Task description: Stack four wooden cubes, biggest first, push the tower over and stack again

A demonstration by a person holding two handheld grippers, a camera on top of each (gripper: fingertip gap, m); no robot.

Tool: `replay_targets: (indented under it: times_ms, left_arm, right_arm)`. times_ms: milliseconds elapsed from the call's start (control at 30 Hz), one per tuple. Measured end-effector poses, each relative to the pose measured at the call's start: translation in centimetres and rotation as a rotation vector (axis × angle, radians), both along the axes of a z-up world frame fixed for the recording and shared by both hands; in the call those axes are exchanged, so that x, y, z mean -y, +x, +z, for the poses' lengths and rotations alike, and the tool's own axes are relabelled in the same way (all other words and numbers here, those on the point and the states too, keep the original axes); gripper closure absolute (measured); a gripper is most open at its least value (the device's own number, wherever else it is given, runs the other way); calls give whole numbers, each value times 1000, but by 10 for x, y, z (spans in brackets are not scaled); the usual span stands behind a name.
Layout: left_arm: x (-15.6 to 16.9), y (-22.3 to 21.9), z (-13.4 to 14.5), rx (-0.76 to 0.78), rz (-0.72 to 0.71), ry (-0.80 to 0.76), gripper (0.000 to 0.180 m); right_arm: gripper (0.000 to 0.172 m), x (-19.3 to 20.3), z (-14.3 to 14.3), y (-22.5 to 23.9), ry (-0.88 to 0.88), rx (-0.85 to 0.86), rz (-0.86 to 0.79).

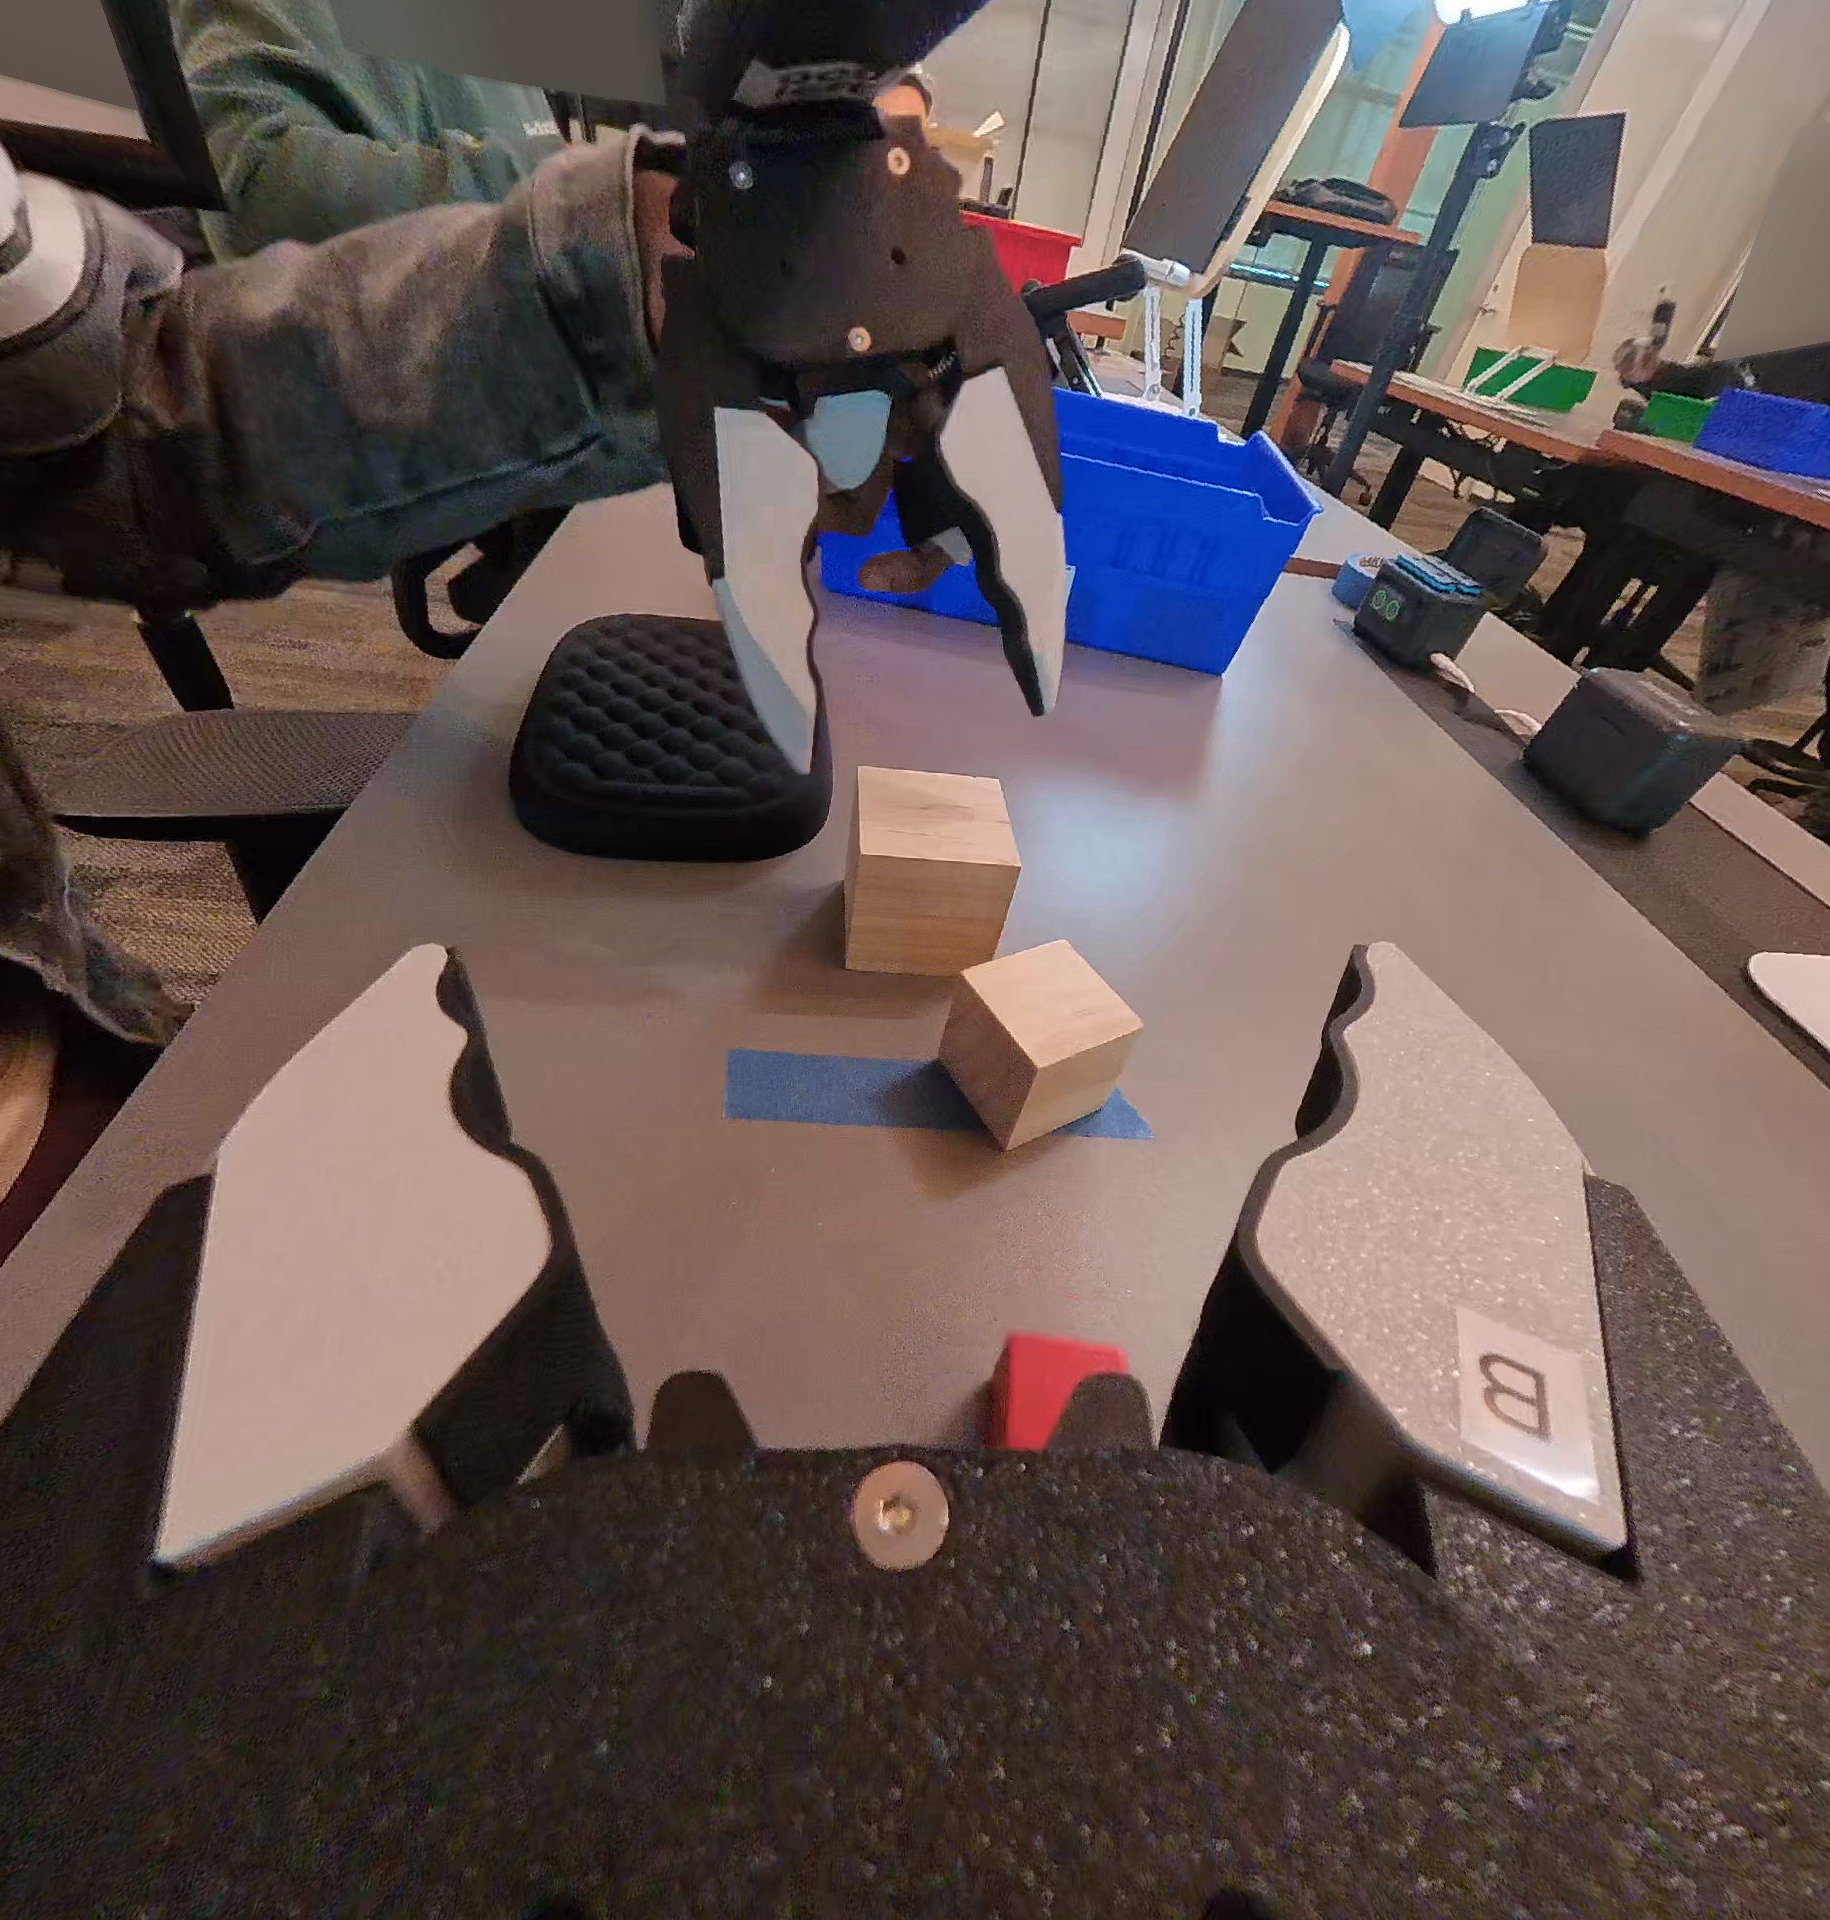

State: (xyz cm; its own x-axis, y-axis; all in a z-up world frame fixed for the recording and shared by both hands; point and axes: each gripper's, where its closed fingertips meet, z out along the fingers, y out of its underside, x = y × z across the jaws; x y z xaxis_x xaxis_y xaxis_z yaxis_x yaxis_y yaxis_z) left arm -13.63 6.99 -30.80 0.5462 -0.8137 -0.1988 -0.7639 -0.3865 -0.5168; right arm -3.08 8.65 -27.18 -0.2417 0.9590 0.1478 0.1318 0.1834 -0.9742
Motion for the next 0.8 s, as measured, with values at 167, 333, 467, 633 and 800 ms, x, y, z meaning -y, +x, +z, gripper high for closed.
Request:
replay_targets:
  times_ms: [167, 333, 467, 633, 800]
  left_arm:
    - [-5, -1, -20, -280, -147, -129, 104]
    - [-10, -1, -39, -381, -193, -209, 100]
    - [-6, -11, -57, -418, -213, -239, 117]
    - [1, -8, -51, -232, -173, -215, 118]
    - [-13, 28, 12, 577, 100, -91, 118]
  right_arm:
    - [24, -1, 0, 0, -5, -1, -2]
    - [24, -2, 0, 1, -9, -3, -2]
    - [24, 1, 1, 1, -7, -6, 7]
    - [24, 1, 1, 1, -2, -4, 6]
    - [26, -3, 11, -5, 100, -79, -52]
